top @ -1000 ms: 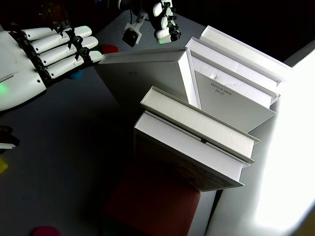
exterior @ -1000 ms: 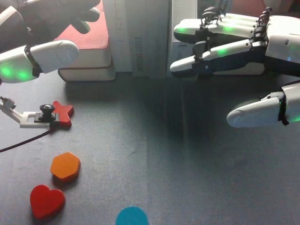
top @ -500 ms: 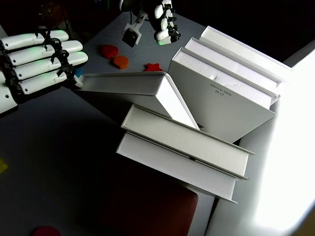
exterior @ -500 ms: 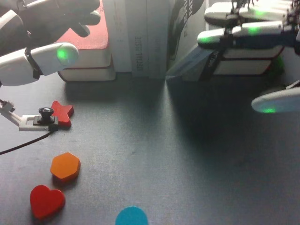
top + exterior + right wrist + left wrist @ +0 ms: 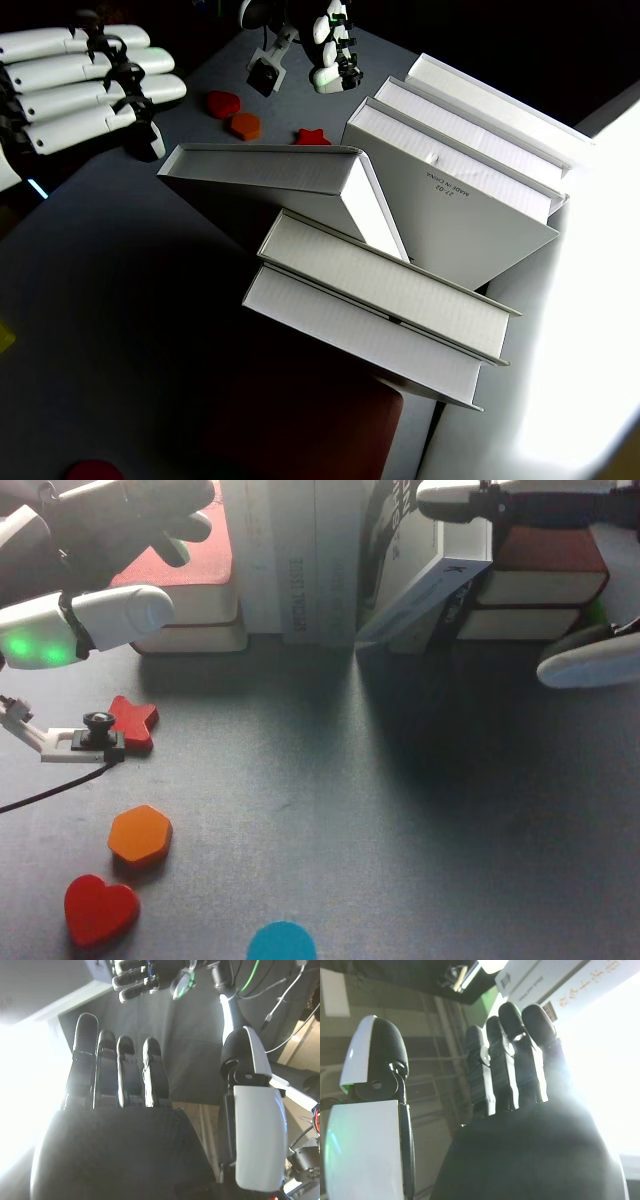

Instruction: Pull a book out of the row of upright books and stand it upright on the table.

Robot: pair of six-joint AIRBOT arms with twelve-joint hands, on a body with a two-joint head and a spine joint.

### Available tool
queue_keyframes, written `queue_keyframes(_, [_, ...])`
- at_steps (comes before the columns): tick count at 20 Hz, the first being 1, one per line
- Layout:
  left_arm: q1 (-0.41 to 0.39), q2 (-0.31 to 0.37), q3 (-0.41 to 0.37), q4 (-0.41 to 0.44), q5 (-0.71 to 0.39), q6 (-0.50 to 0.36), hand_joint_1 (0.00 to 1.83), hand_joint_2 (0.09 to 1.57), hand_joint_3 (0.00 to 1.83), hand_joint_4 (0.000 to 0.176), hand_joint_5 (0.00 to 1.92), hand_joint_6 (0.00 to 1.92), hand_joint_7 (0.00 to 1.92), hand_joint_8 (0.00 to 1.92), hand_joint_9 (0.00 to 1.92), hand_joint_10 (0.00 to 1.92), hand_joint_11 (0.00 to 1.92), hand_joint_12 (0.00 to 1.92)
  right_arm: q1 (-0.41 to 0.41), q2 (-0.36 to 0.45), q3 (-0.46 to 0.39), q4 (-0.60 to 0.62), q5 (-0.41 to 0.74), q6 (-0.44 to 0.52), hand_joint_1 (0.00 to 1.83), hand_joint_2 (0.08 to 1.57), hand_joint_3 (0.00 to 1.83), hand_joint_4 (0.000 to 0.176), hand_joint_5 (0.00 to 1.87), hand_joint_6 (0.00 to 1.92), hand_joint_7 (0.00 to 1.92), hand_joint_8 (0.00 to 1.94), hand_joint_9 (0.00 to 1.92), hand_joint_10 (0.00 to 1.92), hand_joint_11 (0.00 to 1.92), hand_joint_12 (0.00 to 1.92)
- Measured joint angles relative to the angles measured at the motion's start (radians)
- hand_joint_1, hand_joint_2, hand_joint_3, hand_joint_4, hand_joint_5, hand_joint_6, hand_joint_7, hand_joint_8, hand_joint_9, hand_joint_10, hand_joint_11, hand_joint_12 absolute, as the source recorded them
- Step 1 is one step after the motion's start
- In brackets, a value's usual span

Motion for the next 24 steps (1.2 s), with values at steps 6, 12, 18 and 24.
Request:
queue_keyframes(6, [0.005, 0.0, 0.0, 0.001, 0.002, 0.0, 0.97, 1.05, 0.0, 0.016, 0.53, 0.01, 0.51, 0.03, 0.21, 1.09, 0.06, 1.84, 0.062, 0.014, 0.015, -0.001, -0.008, -0.019, 0.74, 1.12, 0.0, 0.078, 0.27, 0.01, 0.16, 0.0, 0.18, 0.01, 0.0, 1.46])
queue_keyframes(12, [0.005, 0.0, 0.0, 0.002, 0.002, 0.0, 0.93, 1.03, 0.0, 0.012, 0.55, 0.02, 0.52, 0.05, 0.23, 1.09, 0.1, 1.81, 0.126, -0.05, 0.126, -0.121, -0.188, 0.024, 0.93, 0.95, 0.0, 0.108, 0.31, 0.0, 0.1, 0.0, 0.16, 0.0, 0.0, 1.39])
queue_keyframes(18, [0.005, 0.0, 0.0, 0.001, 0.002, 0.0, 0.97, 1.03, 0.0, 0.016, 0.56, 0.02, 0.49, 0.05, 0.24, 1.07, 0.13, 1.8, 0.29, -0.112, 0.188, -0.497, -0.31, 0.238, 1.11, 0.87, 0.01, 0.174, 0.15, 0.01, 0.0, 0.0, 0.0, 0.0, 0.0, 0.03])
queue_keyframes(24, [0.009, 0.0, -0.001, -0.003, 0.0, 0.0, 0.94, 1.03, 0.0, 0.017, 0.57, 0.02, 0.51, 0.07, 0.26, 1.05, 0.13, 1.75, 0.31, -0.116, 0.178, -0.571, -0.306, 0.301, 0.93, 0.93, 0.02, 0.139, 0.09, 0.0, 0.0, 0.0, 0.0, 0.0, 0.0, 0.0])
